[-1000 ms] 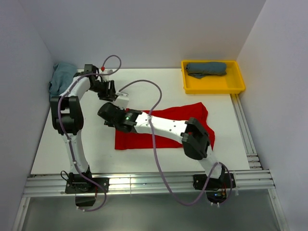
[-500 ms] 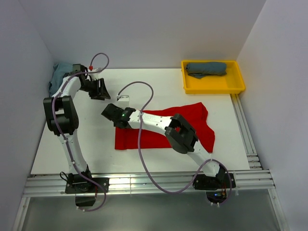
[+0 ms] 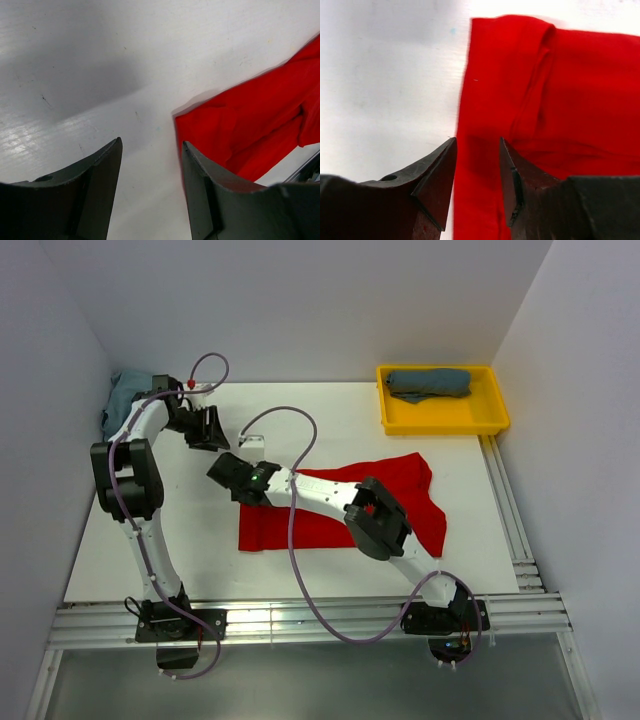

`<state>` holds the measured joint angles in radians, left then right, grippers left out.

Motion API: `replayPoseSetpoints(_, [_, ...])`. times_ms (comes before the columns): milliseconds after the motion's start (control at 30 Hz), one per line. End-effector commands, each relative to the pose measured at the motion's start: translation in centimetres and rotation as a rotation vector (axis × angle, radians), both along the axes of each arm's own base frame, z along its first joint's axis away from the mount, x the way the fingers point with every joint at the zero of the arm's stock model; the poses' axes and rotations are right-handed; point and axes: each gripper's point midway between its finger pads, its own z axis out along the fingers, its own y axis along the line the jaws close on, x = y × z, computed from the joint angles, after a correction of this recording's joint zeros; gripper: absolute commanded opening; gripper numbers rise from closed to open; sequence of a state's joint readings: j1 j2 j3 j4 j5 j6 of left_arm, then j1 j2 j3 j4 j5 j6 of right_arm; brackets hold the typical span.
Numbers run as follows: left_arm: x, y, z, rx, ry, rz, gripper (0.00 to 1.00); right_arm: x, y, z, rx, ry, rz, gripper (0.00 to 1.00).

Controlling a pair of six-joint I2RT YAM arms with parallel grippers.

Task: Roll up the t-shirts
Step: Roll the tshirt

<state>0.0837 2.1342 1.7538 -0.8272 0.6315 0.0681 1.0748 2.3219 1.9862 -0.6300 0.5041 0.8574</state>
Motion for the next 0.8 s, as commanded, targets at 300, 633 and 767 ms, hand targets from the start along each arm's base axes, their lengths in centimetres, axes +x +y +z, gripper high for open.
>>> replayPoseSetpoints(300, [-1.7, -3.2, 0.5, -0.031, -0.027, -0.164, 0.58, -0.6, 1.8, 1.8, 0.042, -0.018, -0.005, 0.48])
replayPoseSetpoints(633, [-2.3, -4.1, 0.0, -0.043, -0.013, -0.186, 0.57, -1.1, 2.4, -1.2, -0.007, 0.026, -0.022, 0.5])
replayPoseSetpoints(767, [-2.5, -4.0, -0.1, -0.038, -0.01, -0.19, 0.57, -1.1, 1.4, -2.4, -0.046, 0.048, -0.049, 0.52])
